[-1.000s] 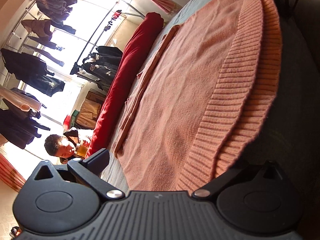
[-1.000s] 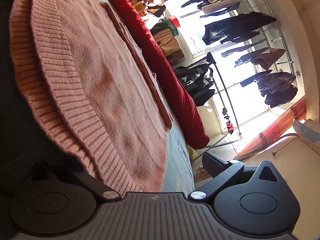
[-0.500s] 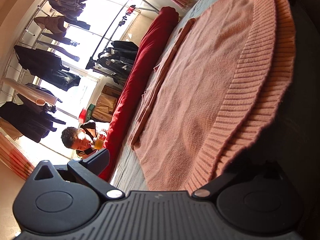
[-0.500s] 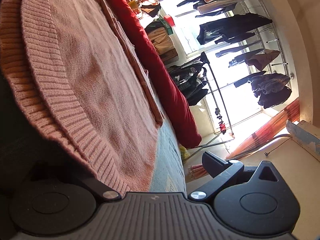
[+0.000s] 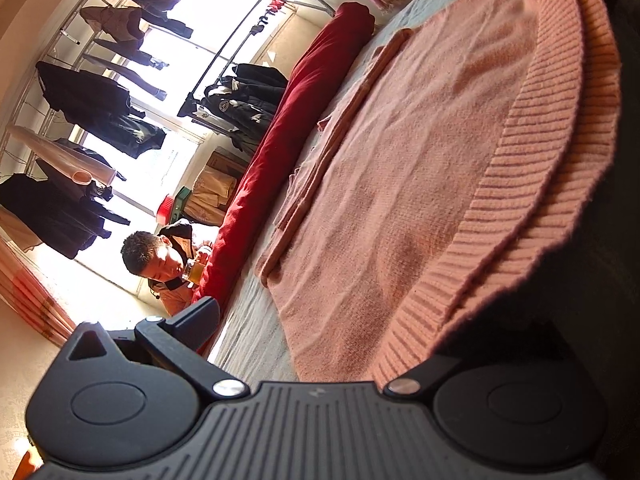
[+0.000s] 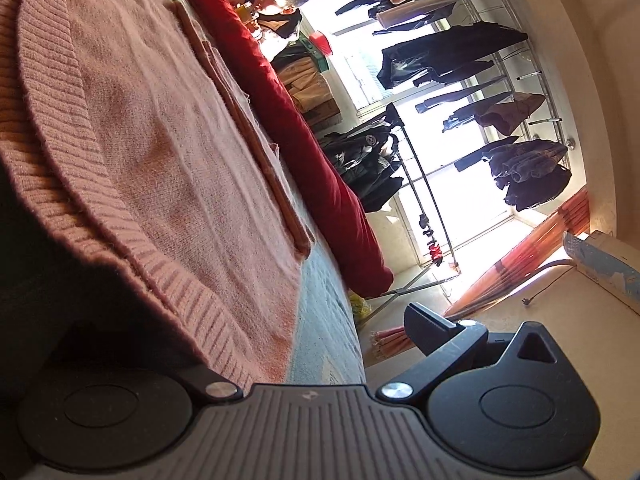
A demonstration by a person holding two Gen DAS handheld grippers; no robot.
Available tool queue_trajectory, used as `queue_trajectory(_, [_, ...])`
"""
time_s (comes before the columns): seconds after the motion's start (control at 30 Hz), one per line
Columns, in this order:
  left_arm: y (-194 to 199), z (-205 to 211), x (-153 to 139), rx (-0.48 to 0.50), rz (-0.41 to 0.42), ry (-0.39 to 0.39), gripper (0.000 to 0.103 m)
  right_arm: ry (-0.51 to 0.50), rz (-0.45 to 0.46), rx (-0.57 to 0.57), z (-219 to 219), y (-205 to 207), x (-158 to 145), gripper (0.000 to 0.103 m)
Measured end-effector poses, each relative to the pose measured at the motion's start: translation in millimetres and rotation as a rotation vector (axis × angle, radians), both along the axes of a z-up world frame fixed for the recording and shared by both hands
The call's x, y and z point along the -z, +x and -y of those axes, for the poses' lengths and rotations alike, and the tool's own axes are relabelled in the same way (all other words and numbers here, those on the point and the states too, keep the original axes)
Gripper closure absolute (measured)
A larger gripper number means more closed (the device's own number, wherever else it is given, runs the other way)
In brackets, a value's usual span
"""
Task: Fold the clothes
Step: 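Lift the hem with both grippers and carry it toward the collar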
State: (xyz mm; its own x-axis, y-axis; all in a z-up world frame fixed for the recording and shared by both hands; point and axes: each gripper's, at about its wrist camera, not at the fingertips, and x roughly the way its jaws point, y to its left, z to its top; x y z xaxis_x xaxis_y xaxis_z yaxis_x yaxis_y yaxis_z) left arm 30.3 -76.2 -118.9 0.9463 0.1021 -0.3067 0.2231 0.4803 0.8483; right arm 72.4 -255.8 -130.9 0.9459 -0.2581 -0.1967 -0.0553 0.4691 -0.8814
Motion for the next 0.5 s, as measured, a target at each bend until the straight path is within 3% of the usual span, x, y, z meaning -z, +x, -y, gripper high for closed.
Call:
queue_trajectory(0.13, [-1.0,-1.6,-2.5,-0.004,0.003,-0.012,0.000,-0.020,-0.011,-0.028,-1.0,-0.3,-0.7,0.000])
queue_trajectory(0.33, [3.0,-8.4,-14.9,-0.051,0.029,-0.106,0.000,0.010,0.068,0.022,2.2,-0.4,-8.2,0.000])
queue_trajectory(0.5, [7.9,-12.2,-21.1,-0.076,0.043,-0.126,0.000,0.002,0.120,0.054,3.3,4.5,-10.7,0.000])
